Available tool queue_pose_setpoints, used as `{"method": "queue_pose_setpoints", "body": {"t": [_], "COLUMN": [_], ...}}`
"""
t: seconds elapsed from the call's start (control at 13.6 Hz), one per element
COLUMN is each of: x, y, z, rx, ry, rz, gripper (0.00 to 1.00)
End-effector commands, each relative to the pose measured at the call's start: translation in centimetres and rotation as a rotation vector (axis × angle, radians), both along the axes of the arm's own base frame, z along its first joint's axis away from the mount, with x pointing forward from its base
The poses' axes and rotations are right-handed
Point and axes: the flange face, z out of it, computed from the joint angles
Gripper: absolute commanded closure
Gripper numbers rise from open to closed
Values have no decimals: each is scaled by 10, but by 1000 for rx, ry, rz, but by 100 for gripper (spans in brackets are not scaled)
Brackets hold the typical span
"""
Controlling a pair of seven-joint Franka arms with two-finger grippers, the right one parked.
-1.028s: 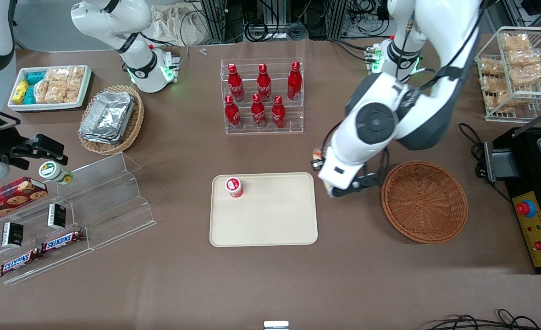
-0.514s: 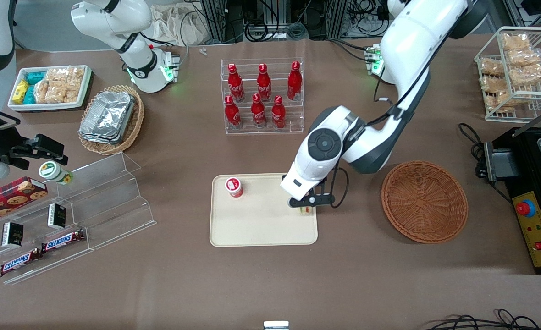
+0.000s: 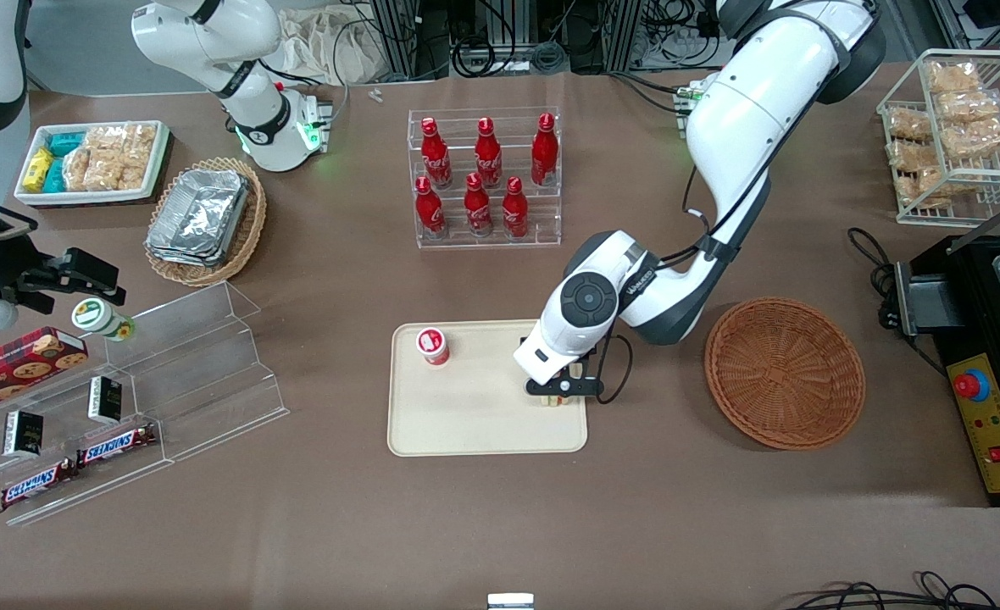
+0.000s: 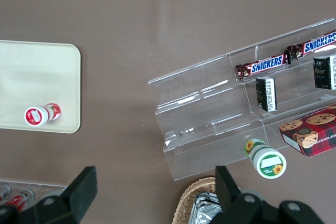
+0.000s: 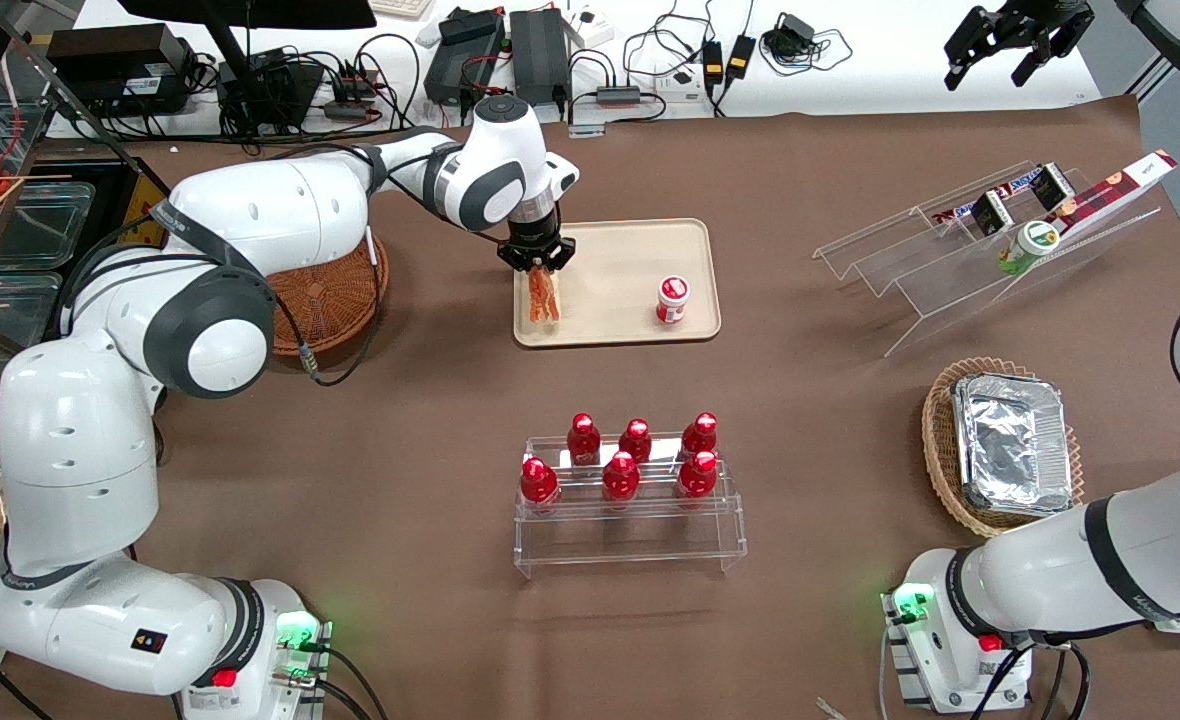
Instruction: Place sandwich from basket to tray
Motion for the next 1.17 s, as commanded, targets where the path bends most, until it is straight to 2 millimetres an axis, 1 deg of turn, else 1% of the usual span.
{"method": "queue_pose_setpoints", "body": {"t": [0.0,0.15,0.22,0.29,0.37,0.44,0.51,0.66,0.81,0.88,1.03,1.1], "x": [5,8,8,8,9,12,11,4,9,12,13,13], "y": [-3,2,6,13,24,41,58,93,146,179,232,256], "z": [5,12,19,30,48,72,97,152,200,220,264,281], "rx": [-4,-4,8,35,44,62,89,146,164,159,111,108], "ry": [-19,-14,-5,22,52,71,90,118,127,141,135,120], "rz": [11,43,61,81,91,96,61,-51,-102,-117,-158,-176], "gripper": [1,0,0,0,0,1,1,1,1,1,1,0]}}
